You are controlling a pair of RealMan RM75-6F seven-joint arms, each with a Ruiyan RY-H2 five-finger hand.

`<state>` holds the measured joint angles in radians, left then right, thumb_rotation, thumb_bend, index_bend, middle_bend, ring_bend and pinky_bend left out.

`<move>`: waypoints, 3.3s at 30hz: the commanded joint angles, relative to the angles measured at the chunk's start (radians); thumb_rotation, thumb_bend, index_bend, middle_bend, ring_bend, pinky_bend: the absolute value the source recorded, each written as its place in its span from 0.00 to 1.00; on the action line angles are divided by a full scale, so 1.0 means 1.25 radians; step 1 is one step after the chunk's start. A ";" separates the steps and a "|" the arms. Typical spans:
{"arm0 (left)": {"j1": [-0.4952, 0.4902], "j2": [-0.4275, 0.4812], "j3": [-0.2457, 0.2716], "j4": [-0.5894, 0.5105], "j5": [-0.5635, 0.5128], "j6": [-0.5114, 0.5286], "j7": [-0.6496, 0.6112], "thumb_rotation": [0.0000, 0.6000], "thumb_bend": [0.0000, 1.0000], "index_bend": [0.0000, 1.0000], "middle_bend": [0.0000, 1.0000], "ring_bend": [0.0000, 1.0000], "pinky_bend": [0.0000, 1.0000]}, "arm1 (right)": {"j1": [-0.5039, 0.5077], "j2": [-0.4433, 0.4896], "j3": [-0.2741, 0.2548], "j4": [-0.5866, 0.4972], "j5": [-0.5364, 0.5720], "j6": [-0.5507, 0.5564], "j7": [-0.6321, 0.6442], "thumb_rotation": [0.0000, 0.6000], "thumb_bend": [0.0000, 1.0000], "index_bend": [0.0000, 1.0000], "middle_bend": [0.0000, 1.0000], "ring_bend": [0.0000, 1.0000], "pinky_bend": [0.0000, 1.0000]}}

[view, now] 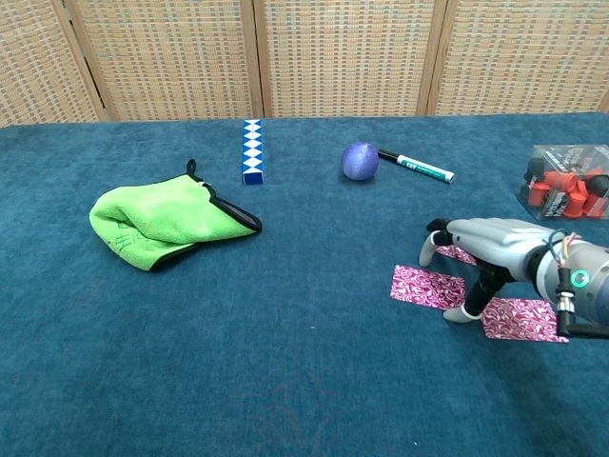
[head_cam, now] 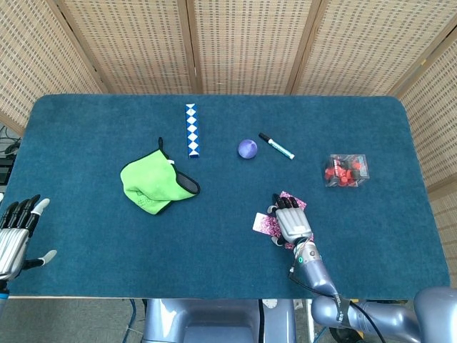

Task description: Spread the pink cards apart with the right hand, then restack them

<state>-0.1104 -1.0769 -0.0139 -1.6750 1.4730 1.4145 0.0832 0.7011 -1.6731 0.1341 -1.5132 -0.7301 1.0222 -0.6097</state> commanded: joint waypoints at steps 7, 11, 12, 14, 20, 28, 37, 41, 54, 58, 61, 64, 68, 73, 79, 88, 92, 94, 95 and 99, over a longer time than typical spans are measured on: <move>0.000 0.000 0.000 -0.001 -0.001 -0.001 0.001 1.00 0.03 0.00 0.00 0.00 0.00 | -0.007 -0.003 -0.006 0.003 -0.031 0.003 0.023 1.00 0.35 0.51 0.00 0.00 0.02; 0.000 0.000 0.000 -0.001 -0.002 -0.001 0.000 1.00 0.03 0.00 0.00 0.00 0.00 | -0.009 -0.003 -0.010 0.004 -0.046 0.006 0.028 1.00 0.35 0.52 0.00 0.00 0.02; 0.000 0.000 0.000 -0.001 -0.002 -0.001 0.000 1.00 0.03 0.00 0.00 0.00 0.00 | -0.010 -0.004 -0.010 0.004 -0.047 0.006 0.029 1.00 0.35 0.53 0.00 0.00 0.02; 0.000 0.000 0.000 -0.001 -0.002 -0.001 0.000 1.00 0.03 0.00 0.00 0.00 0.00 | -0.010 -0.003 -0.009 0.004 -0.048 0.006 0.030 1.00 0.35 0.53 0.00 0.00 0.02; 0.000 0.000 0.000 -0.001 -0.001 -0.001 0.000 1.00 0.04 0.00 0.00 0.00 0.00 | -0.013 -0.001 -0.012 -0.001 -0.064 0.008 0.037 1.00 0.35 0.54 0.00 0.00 0.02; 0.000 0.000 0.000 -0.001 -0.001 0.000 0.000 1.00 0.04 0.00 0.00 0.00 0.00 | -0.010 -0.003 -0.010 0.006 -0.045 -0.002 0.027 1.00 0.41 0.54 0.00 0.00 0.02; 0.000 0.000 0.000 -0.001 -0.001 -0.001 -0.001 1.00 0.04 0.00 0.00 0.00 0.00 | -0.014 -0.005 -0.008 0.011 -0.058 0.000 0.043 1.00 0.41 0.57 0.00 0.00 0.02; 0.000 0.000 0.000 -0.001 -0.002 0.000 0.000 1.00 0.04 0.00 0.00 0.00 0.00 | -0.016 -0.007 -0.007 0.014 -0.067 0.002 0.050 1.00 0.41 0.59 0.00 0.00 0.02; 0.000 0.000 0.000 0.000 -0.001 0.000 -0.001 1.00 0.04 0.00 0.00 0.00 0.00 | -0.020 -0.007 0.000 0.023 -0.074 0.003 0.059 1.00 0.41 0.59 0.00 0.00 0.02; 0.000 -0.001 -0.001 0.000 -0.002 0.000 0.000 1.00 0.04 0.00 0.00 0.00 0.00 | -0.022 -0.005 -0.001 0.021 -0.080 0.003 0.061 1.00 0.41 0.59 0.00 0.00 0.02; 0.000 -0.001 -0.001 -0.001 -0.002 0.000 0.001 1.00 0.04 0.00 0.00 0.00 0.00 | -0.023 -0.005 -0.001 0.021 -0.083 0.004 0.062 1.00 0.41 0.59 0.00 0.00 0.02; 0.000 -0.001 -0.001 0.000 -0.002 0.000 0.001 1.00 0.04 0.00 0.00 0.00 0.00 | -0.024 -0.004 0.000 0.020 -0.084 0.003 0.064 1.00 0.41 0.59 0.00 0.00 0.02; 0.000 -0.001 -0.001 -0.001 -0.003 0.000 0.001 1.00 0.04 0.00 0.00 0.00 0.00 | -0.024 -0.001 0.000 0.017 -0.084 0.003 0.063 1.00 0.41 0.59 0.00 0.00 0.02; 0.000 0.000 -0.001 -0.001 -0.003 -0.001 0.001 1.00 0.04 0.00 0.00 0.00 0.00 | -0.026 0.003 0.000 0.009 -0.089 0.005 0.063 1.00 0.41 0.59 0.00 0.00 0.02; 0.000 0.000 -0.001 -0.002 -0.003 -0.002 0.001 1.00 0.04 0.00 0.00 0.00 0.00 | -0.026 0.015 0.009 -0.009 -0.096 0.013 0.065 1.00 0.41 0.59 0.00 0.00 0.02; 0.000 0.001 0.000 -0.002 -0.002 -0.002 0.000 1.00 0.04 0.00 0.00 0.00 0.00 | -0.018 0.047 0.042 -0.025 -0.076 0.019 0.066 1.00 0.41 0.59 0.00 0.00 0.02; 0.000 0.000 -0.001 -0.003 -0.003 -0.001 0.001 1.00 0.04 0.00 0.00 0.00 0.00 | -0.006 0.059 0.060 0.009 -0.041 0.010 0.054 1.00 0.41 0.59 0.00 0.00 0.02; 0.000 0.000 -0.001 -0.002 -0.003 -0.001 0.001 1.00 0.04 0.00 0.00 0.00 0.00 | -0.004 0.061 0.063 0.020 -0.030 0.004 0.053 1.00 0.41 0.59 0.00 0.00 0.02; 0.000 0.000 -0.001 -0.003 -0.003 -0.001 0.001 1.00 0.04 0.00 0.00 0.00 0.00 | -0.003 0.063 0.063 0.026 -0.024 0.001 0.053 1.00 0.41 0.59 0.00 0.00 0.02; 0.000 0.000 -0.001 -0.003 -0.004 -0.002 0.002 1.00 0.04 0.00 0.00 0.00 0.00 | -0.004 0.066 0.060 0.043 -0.011 -0.007 0.055 1.00 0.41 0.59 0.00 0.00 0.02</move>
<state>-0.1109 -1.0764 -0.0148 -1.6788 1.4681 1.4120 0.0856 0.6963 -1.5919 0.2109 -1.4641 -0.7475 1.0166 -0.5417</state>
